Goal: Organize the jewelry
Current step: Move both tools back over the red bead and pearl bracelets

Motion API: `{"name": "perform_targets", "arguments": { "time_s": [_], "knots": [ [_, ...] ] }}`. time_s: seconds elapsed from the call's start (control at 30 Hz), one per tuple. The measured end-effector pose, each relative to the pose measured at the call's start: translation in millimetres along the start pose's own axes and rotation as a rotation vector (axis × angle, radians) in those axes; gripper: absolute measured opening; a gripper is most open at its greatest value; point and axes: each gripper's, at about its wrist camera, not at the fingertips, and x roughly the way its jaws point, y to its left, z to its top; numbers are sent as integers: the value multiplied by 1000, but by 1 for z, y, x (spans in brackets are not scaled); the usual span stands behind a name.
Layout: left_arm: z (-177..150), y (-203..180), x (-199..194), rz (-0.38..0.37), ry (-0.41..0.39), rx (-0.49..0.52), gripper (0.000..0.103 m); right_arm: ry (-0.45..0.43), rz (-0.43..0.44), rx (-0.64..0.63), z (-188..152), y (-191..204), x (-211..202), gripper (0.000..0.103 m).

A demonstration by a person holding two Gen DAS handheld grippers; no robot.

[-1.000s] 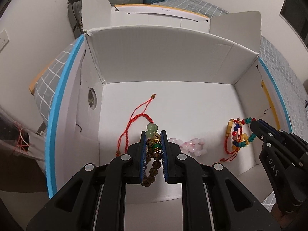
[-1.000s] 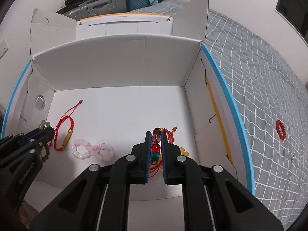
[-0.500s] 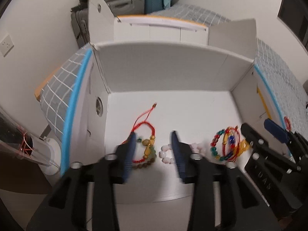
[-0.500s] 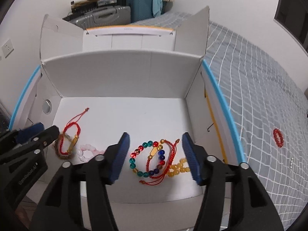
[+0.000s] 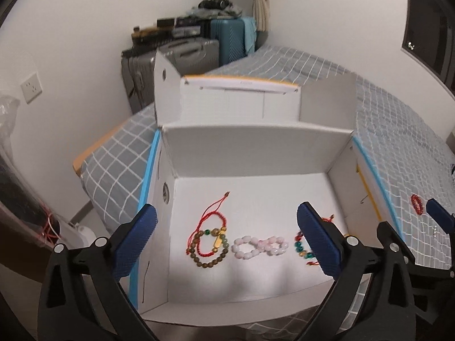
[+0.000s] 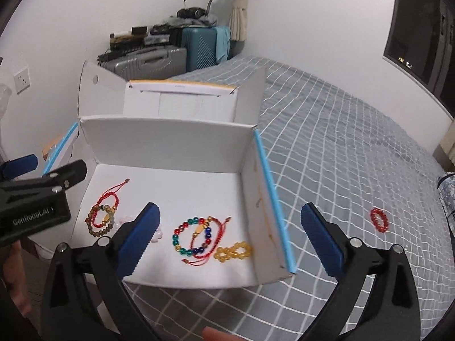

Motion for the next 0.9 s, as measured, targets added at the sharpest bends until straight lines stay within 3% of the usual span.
{"name": "perform_targets", "arguments": {
  "time_s": [0.17,0.43,0.9],
  "knots": [
    [2,-22,-21,-29,-54,5,97,-37,-34,40,-3,-34,-21,95],
    [-8,-91,-34,-118,-93,77,97,-50,-147,110,-27,-116,-35,95],
    [-29,-287,-13,-297,-70,256,97,-24,-292,355,-85,-301,-29,95]
  ]
}}
